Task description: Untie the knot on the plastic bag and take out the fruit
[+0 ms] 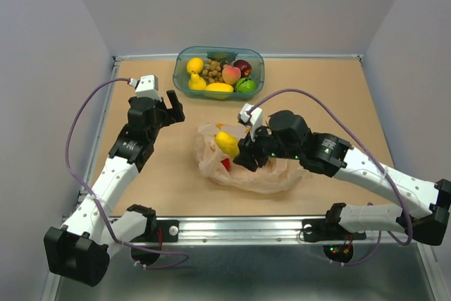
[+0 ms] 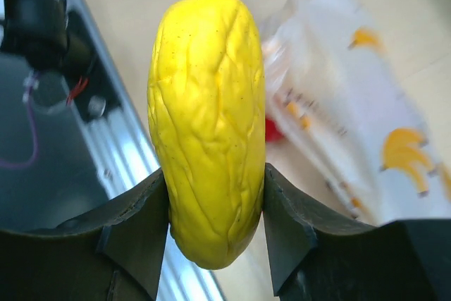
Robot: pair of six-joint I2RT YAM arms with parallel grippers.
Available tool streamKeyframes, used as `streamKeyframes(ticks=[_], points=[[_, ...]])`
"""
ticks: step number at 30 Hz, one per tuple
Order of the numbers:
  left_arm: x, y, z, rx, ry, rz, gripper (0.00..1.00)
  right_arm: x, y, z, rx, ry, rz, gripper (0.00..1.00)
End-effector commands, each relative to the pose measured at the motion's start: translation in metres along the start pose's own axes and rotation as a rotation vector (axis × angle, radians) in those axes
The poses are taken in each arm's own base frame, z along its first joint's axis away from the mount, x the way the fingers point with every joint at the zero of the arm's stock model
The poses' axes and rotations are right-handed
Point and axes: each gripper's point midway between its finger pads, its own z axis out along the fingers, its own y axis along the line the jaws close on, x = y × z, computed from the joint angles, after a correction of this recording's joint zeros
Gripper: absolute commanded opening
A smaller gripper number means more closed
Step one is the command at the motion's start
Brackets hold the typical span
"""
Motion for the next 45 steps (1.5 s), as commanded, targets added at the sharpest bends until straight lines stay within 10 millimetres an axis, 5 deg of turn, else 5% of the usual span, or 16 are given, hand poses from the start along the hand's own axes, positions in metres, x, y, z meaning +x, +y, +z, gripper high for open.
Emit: streamKeyframes(ticks=[1,4,7,16,21,25,26,29,31,36,40,44,45], points=[[-0.015,-0.004,-0.003,0.024,-0.056,-0.016,0.98,-0.087,-0.035,-0.017,0.236,-0.226,-0.070,0.01],[-0.015,-0.004,-0.003,0.020,-0.054,-0.016,0.98,-0.121,-0.069,-0.020,0.390,-0.286,-0.048,0.01],[-0.015,-0.004,-0.003,0.021,-0.055,-0.017,0.98,-0.149,-0.125,-0.014,0.467,-0.337,0.001,0.01],[-0.019,0.001,-0.005,-0.004,-0.073,-0.017,0.98,-0.199,-0.221,0.063,0.527,-0.349,-0.028,0.01],[-0.021,0.004,-0.006,-0.019,-0.082,-0.014,0.98,-0.195,-0.256,0.120,0.506,-0.290,-0.124,0.01],[-0.025,0.010,-0.007,-0.035,-0.094,-0.019,0.98,-0.166,-0.292,0.184,0.494,-0.206,-0.191,0.05],[-0.026,0.011,-0.008,-0.037,-0.099,-0.023,0.98,-0.178,-0.292,0.178,0.501,-0.231,-0.208,0.07],[-0.030,0.013,-0.010,-0.039,-0.110,-0.028,0.98,-0.168,-0.309,0.210,0.487,-0.216,-0.235,0.21],[-0.032,0.016,-0.012,-0.044,-0.121,-0.036,0.98,-0.165,-0.319,0.225,0.492,-0.217,-0.257,0.52],[-0.030,0.018,-0.009,-0.042,-0.111,-0.040,0.98,-0.168,-0.328,0.226,0.533,-0.226,-0.278,0.87],[-0.031,0.017,-0.009,-0.031,-0.110,-0.048,0.98,-0.174,-0.330,0.211,0.582,-0.232,-0.292,0.96],[-0.032,0.019,-0.009,-0.038,-0.112,-0.050,0.98,-0.194,-0.308,0.180,0.551,-0.276,-0.271,0.96],[-0.031,0.019,-0.009,-0.038,-0.110,-0.050,0.98,-0.186,-0.299,0.181,0.507,-0.263,-0.263,0.96]])
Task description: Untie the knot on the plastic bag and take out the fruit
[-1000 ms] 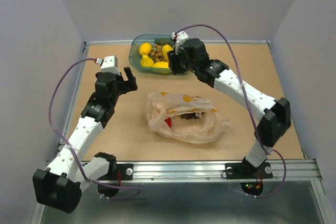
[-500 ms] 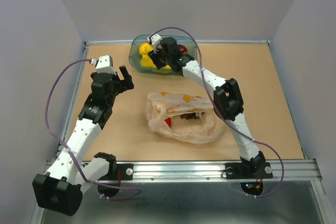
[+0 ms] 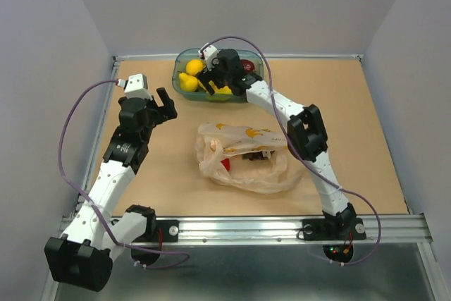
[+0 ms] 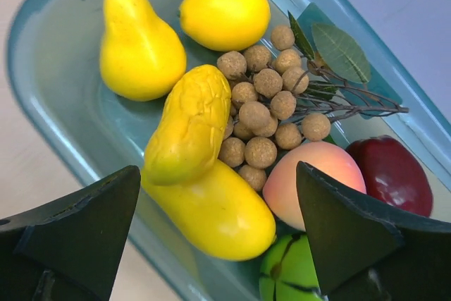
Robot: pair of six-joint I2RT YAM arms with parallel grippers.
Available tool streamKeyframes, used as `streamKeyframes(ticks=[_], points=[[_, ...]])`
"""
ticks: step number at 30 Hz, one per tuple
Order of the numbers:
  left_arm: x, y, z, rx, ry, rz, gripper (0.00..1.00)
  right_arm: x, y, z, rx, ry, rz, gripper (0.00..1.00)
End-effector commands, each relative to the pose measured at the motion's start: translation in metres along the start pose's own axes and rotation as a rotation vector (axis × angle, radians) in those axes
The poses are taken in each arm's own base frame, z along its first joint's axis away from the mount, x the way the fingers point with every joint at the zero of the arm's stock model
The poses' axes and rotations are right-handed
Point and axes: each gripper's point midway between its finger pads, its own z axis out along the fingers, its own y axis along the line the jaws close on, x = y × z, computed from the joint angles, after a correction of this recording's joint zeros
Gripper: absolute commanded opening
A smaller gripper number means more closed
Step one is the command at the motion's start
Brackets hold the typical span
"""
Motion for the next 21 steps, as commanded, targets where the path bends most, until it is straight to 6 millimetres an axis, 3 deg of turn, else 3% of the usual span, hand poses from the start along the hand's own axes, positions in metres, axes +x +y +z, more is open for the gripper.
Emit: streamKeyframes(ticks=[1,2,3,4,6,7,9,10,16,17,18,20,21], points=[[-0.011,-0.002,-0.001,0.016,-0.044,-0.012,0.98,-0.080,-0.011,-0.063,-0.017,-0.171,0.025,0.96],[-0.010,-0.002,-0.001,0.015,-0.041,-0.012,0.98,-0.081,-0.009,-0.071,-0.030,-0.171,0.052,0.95],[-0.010,-0.002,0.000,0.016,-0.039,-0.011,0.98,-0.105,-0.012,-0.097,-0.035,-0.218,0.066,0.95],[-0.009,-0.002,0.000,0.018,-0.036,-0.012,0.98,-0.084,-0.003,-0.100,-0.061,-0.170,0.097,0.95],[-0.009,-0.004,0.001,0.025,-0.033,-0.012,0.98,-0.084,0.006,-0.124,-0.100,-0.171,0.118,0.93],[-0.008,-0.005,0.000,0.029,-0.030,-0.015,0.98,-0.082,0.010,-0.147,-0.113,-0.169,0.137,0.92],[-0.009,-0.006,0.000,0.036,-0.033,-0.015,0.98,-0.071,0.019,-0.167,-0.132,-0.150,0.150,0.90],[-0.008,-0.006,0.001,0.035,-0.030,-0.016,0.98,-0.065,0.026,-0.190,-0.139,-0.146,0.153,0.90],[-0.002,-0.010,0.004,0.060,-0.007,-0.018,0.98,-0.038,0.058,-0.261,-0.234,-0.146,0.220,0.84],[0.000,-0.011,0.005,0.060,0.001,-0.018,0.98,-0.046,0.059,-0.283,-0.250,-0.187,0.227,0.82],[0.000,-0.012,0.005,0.068,0.004,-0.019,0.98,-0.026,0.074,-0.288,-0.308,-0.151,0.235,0.76],[0.002,-0.013,0.006,0.073,0.011,-0.022,0.98,-0.022,0.085,-0.312,-0.375,-0.165,0.256,0.71],[0.004,-0.014,0.006,0.077,0.018,-0.022,0.98,-0.009,0.102,-0.320,-0.453,-0.141,0.267,0.67]])
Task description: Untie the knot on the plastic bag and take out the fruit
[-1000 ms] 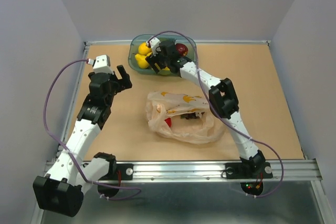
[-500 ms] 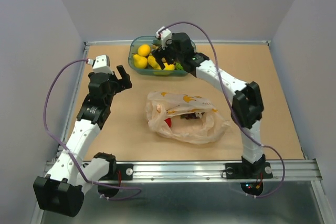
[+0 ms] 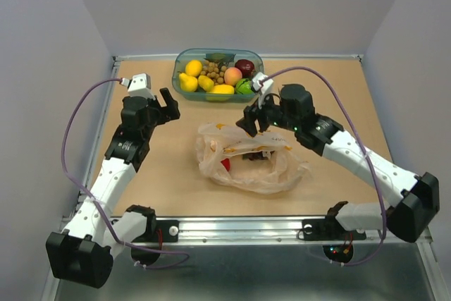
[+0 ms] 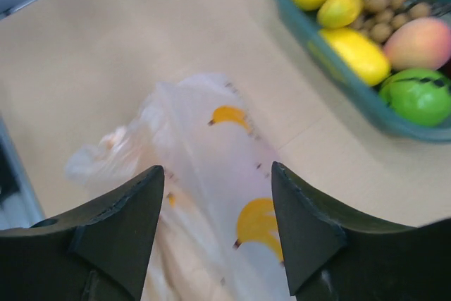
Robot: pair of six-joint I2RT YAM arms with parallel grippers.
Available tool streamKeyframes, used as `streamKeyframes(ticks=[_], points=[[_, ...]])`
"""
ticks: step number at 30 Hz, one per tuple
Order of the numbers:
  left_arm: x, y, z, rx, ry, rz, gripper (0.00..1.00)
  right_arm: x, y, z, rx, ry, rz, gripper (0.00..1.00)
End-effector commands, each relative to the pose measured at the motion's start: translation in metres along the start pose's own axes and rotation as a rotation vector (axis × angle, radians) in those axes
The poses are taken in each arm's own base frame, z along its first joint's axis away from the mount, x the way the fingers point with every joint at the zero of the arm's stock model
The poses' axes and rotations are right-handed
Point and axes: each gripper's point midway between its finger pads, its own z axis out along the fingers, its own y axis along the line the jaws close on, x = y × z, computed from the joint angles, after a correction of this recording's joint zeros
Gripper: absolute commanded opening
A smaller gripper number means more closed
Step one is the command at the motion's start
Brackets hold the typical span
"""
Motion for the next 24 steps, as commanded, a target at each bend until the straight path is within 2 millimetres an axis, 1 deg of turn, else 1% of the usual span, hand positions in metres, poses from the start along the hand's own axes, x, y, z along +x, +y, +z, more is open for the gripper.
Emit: streamKeyframes(ticks=[1,3,5,6,7,9,10,11,13,14,15,17,18,21,22,23,24], points=[[-0.003,-0.006,0.002,0.036,-0.015,-0.014,0.98,0.028,0.048,-0.026,-0.221,0.030,0.083,0.66],[0.000,-0.007,0.004,0.041,-0.002,-0.012,0.98,0.041,0.067,-0.036,-0.300,0.065,0.146,0.64],[0.003,-0.009,0.006,0.047,0.009,-0.010,0.98,0.071,0.076,-0.040,-0.329,0.153,0.190,0.63],[0.003,-0.008,0.006,0.046,0.008,-0.010,0.98,0.081,0.078,-0.041,-0.331,0.185,0.201,0.63],[0.004,-0.008,0.006,0.044,0.010,-0.010,0.98,0.098,0.078,-0.039,-0.315,0.232,0.222,0.63],[0.004,-0.008,0.006,0.043,0.012,-0.008,0.98,0.117,0.083,-0.040,-0.316,0.297,0.249,0.63],[0.005,-0.008,0.007,0.041,0.013,-0.008,0.98,0.132,0.087,-0.040,-0.319,0.344,0.270,0.62],[0.004,-0.008,0.006,0.042,0.010,-0.007,0.98,0.139,0.089,-0.041,-0.319,0.362,0.275,0.62],[0.004,-0.008,0.006,0.042,0.011,-0.006,0.98,0.152,0.084,-0.039,-0.274,0.396,0.287,0.62],[0.005,-0.008,0.006,0.043,0.013,-0.005,0.98,0.159,0.080,-0.037,-0.242,0.420,0.292,0.61],[0.004,-0.008,0.006,0.043,0.012,-0.005,0.98,0.166,0.066,-0.034,-0.157,0.433,0.285,0.61],[0.004,-0.008,0.006,0.043,0.012,-0.005,0.98,0.173,0.051,-0.030,-0.062,0.452,0.289,0.61],[0.005,-0.008,0.006,0.046,0.013,-0.004,0.98,0.176,0.033,-0.024,0.047,0.456,0.277,0.62],[0.004,-0.008,0.006,0.043,0.010,-0.003,0.98,0.181,0.011,-0.019,0.178,0.466,0.278,0.67],[0.004,-0.008,0.006,0.041,0.009,-0.001,0.98,0.177,0.000,-0.017,0.241,0.449,0.265,0.68],[0.002,-0.008,0.005,0.041,0.004,-0.002,0.98,0.176,-0.004,-0.016,0.259,0.445,0.258,0.69],[0.002,-0.008,0.004,0.040,0.002,-0.002,0.98,0.175,-0.007,-0.015,0.275,0.439,0.252,0.72]])
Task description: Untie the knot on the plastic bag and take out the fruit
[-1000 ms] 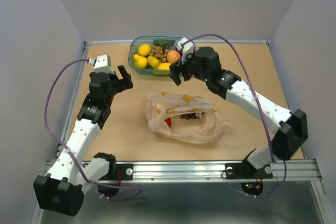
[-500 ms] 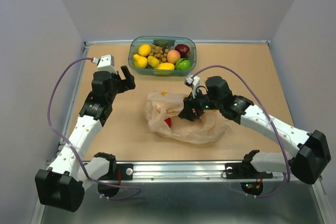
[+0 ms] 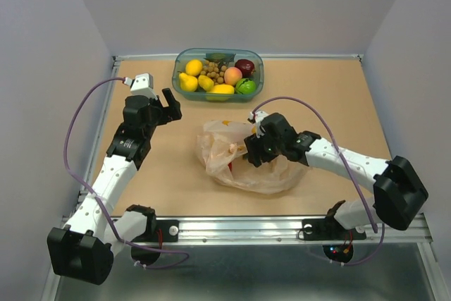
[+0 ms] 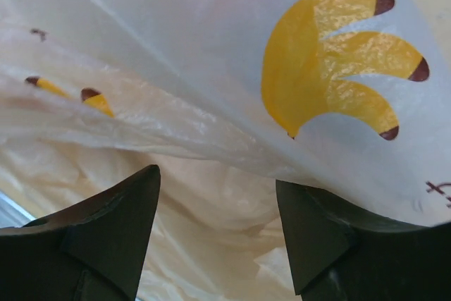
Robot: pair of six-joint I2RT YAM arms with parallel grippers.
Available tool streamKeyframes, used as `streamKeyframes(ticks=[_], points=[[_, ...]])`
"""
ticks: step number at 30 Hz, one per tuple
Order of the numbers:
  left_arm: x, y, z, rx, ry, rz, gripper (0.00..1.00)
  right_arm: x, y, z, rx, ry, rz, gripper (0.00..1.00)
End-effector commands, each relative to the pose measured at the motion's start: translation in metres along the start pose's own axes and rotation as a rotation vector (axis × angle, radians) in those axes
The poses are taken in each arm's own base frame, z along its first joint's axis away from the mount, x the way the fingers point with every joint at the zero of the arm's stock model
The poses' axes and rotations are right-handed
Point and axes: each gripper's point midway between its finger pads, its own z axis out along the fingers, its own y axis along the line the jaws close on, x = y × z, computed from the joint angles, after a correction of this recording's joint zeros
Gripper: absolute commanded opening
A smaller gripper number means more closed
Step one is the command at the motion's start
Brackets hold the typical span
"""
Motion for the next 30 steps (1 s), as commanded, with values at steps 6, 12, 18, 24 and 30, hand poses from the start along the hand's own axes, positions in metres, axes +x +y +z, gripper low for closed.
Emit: streamKeyframes(ticks=[6,12,18,24,30], points=[[-0.010,-0.004,-0.003,0.022,-0.044,-0.001,0.98,-0.039,-0.045,0.002,0.290,-0.117,0.021,0.79],[-0.011,-0.004,-0.004,0.022,-0.047,0.001,0.98,-0.045,-0.052,0.006,0.369,-0.148,0.009,0.83],[-0.011,-0.004,-0.004,0.019,-0.048,0.001,0.98,-0.054,-0.059,0.004,0.452,-0.223,0.087,0.84],[-0.010,-0.004,-0.003,0.018,-0.045,0.002,0.98,-0.058,-0.066,0.013,0.474,-0.355,0.232,0.84],[-0.010,-0.003,-0.004,0.017,-0.046,0.002,0.98,-0.032,-0.089,0.043,0.577,-0.368,0.332,0.81]])
